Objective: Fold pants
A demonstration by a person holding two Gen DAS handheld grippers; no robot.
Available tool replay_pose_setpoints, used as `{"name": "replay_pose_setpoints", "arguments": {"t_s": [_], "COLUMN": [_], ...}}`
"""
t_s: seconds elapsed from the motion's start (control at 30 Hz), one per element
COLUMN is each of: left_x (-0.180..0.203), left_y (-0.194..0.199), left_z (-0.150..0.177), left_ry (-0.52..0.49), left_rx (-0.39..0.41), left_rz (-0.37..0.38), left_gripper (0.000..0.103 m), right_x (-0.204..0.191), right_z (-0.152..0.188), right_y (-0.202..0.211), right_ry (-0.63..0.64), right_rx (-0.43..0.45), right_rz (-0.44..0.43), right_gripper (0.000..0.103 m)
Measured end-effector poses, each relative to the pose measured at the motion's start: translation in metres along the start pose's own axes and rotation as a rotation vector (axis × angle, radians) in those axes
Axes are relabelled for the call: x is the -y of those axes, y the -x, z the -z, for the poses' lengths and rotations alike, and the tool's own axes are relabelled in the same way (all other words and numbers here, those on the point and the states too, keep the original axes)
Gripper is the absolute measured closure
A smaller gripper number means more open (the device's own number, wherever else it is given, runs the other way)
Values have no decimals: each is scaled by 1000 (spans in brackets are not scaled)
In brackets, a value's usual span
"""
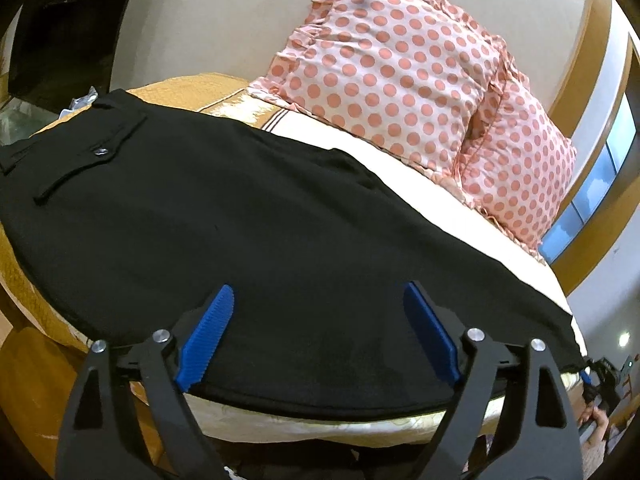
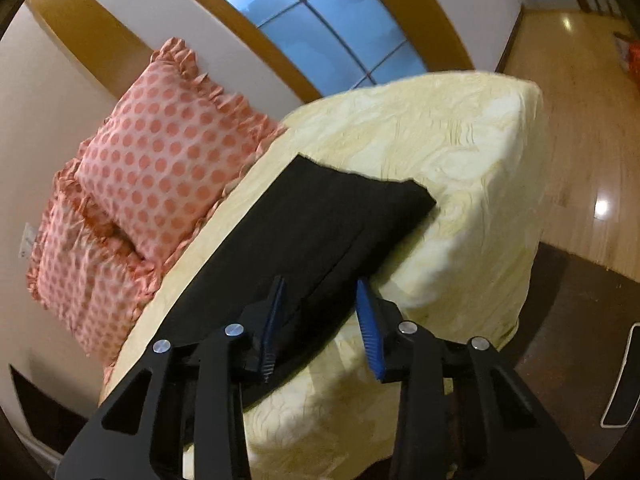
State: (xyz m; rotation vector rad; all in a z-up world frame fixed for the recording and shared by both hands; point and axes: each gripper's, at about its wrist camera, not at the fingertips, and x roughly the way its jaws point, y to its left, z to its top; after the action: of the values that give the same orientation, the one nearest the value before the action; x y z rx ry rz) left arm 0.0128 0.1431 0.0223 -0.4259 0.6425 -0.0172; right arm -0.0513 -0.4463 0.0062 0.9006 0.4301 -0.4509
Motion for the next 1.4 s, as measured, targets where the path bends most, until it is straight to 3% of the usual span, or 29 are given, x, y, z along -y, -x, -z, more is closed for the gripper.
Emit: {"name": "replay_pose_setpoints", "arguments": {"t_s": [0.13, 0.23, 0.33, 0.47, 0.6, 0.67, 0.73, 0.8, 0.83, 0.93, 1.1, 1.23, 1.4], "left_x": [2, 6, 9, 9, 9, 9, 7, 6, 5, 3, 2, 2, -18], "left_y": [0, -1, -3, -3, -3, -3, -2, -2, -1, 0, 1, 2, 27], "left_z": [5, 9, 12, 14, 13, 12, 11, 11, 11, 11, 12, 12, 6], "left_ry": [-36, -91, -126, -133, -118, -107, -99, -94, -92, -89, -86, -81, 22], "left_rx": [7, 9, 16, 24, 33, 35, 38, 39, 40, 43, 49, 59, 111], "left_rz": [22, 13, 2, 0, 11, 12, 17, 26, 33, 51, 63, 69, 105], "left_gripper": [7, 5, 2, 2, 2, 2, 2, 2, 2, 2, 2, 2, 2], "right_x": [18, 2, -45, -141, -259, -308, -334, -342, -341, -342, -359, -365, -348], "right_z": [-15, -17, -18, 3, 79, 141, 201, 265, 278, 282, 252, 306, 327], "right_y": [-12, -6, 11, 25, 28, 23, 11, -4, -9, -17, 3, 4, 2], "right_ry": [-113, -66, 80, 299, 575, 732, 888, 1050, 1069, 1017, 882, 1111, 1206], "right_rx": [29, 59, 127, 118, -30, -186, -343, -462, -487, -525, -390, -496, -548], "right_rz": [9, 18, 0, -162, -441, -572, -606, -557, -541, -532, -596, -581, -560], "right_gripper": [92, 98, 98, 99, 99, 99, 99, 99, 99, 99, 99, 99, 98]}}
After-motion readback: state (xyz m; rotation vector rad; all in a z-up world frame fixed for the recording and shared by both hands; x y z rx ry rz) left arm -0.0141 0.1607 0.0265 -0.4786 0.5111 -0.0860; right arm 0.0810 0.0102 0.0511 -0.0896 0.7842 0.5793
